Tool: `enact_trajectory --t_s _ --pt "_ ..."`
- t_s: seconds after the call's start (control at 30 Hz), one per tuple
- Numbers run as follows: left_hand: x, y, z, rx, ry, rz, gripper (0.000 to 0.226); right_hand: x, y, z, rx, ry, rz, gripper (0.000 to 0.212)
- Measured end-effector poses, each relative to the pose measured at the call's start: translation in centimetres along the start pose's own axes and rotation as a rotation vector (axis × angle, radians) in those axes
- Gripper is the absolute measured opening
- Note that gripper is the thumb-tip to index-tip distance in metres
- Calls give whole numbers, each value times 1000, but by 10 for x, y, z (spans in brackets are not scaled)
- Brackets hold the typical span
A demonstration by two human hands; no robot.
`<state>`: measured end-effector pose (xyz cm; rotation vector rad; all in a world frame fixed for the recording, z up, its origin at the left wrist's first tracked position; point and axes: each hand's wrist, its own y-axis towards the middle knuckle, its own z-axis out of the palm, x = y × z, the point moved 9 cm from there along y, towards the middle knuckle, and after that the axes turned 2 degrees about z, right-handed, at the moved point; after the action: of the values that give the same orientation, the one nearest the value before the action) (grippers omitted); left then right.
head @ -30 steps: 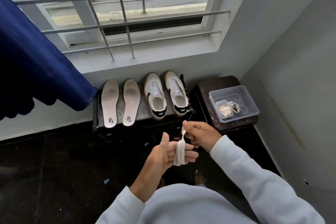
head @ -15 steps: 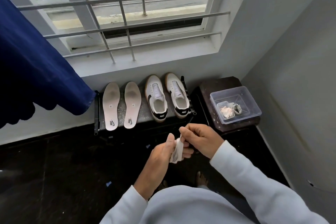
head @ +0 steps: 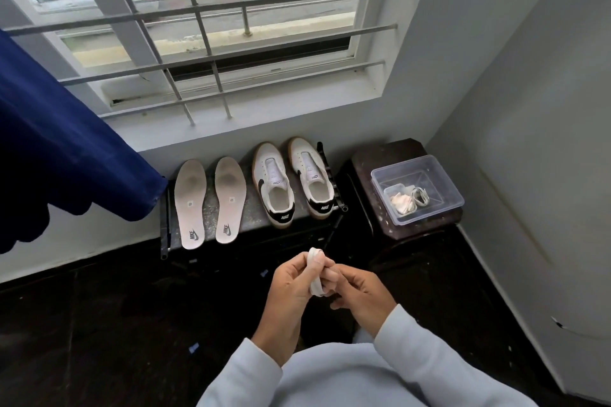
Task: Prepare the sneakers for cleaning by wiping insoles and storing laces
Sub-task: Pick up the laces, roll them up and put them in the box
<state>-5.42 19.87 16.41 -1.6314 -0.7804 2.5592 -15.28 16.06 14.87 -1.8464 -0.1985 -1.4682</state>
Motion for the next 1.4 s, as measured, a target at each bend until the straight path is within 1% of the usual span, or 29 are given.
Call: enact_trajectory --t_s 0.07,0.2,0.27,0.33,0.37,0.43,0.53,0.63,0.77,0.87,0.93,0.97,1.03,1.13,1.17,1.23,1.33,1.4 --pt "2 8 15 20 9 -20 24 -3 -3 -12 -33 75 51 25" --pt "13 28 47 80 31 -83 30 -13 -1 -40 -92 259 164 23" --pt "21 43 62 102 62 -106 32 -16 2 -55 -113 318 192 21" --pt "29 58 78 116 85 -127 34 -19 5 -77 -175 319 195 14" --pt "33 67 88 119 96 -137 34 -20 8 -90 -214 302 185 14" --pt "41 84 109 118 108 -157 34 -24 14 -120 -297 284 160 24" --pt "52 113 145 126 100 -200 33 -27 24 -171 -442 236 135 31" --pt "59 144 178 118 103 -219 34 -36 43 -222 -498 130 147 34" --pt "70 180 221 115 113 -179 32 -42 75 -280 -455 15 183 23" --pt "76 203 247 93 64 -149 34 -34 96 -316 -435 -137 120 15" --pt "79 218 262 88 20 -148 32 -32 108 -338 -420 -167 84 10" --pt "80 224 268 99 4 -153 32 -32 113 -345 -409 -148 72 10" --pt "81 235 281 129 -25 -175 33 -34 122 -357 -375 -41 77 15" --pt "85 253 291 119 -52 -228 34 -36 133 -366 -336 102 108 15" --pt "86 259 293 112 -51 -247 33 -36 137 -370 -328 128 117 18" --pt "90 270 299 109 -37 -279 32 -42 142 -378 -329 146 160 22" --pt "95 283 308 129 57 -300 38 -56 146 -392 -363 134 244 13" --pt "98 288 313 132 76 -318 41 -59 145 -404 -415 78 255 18"
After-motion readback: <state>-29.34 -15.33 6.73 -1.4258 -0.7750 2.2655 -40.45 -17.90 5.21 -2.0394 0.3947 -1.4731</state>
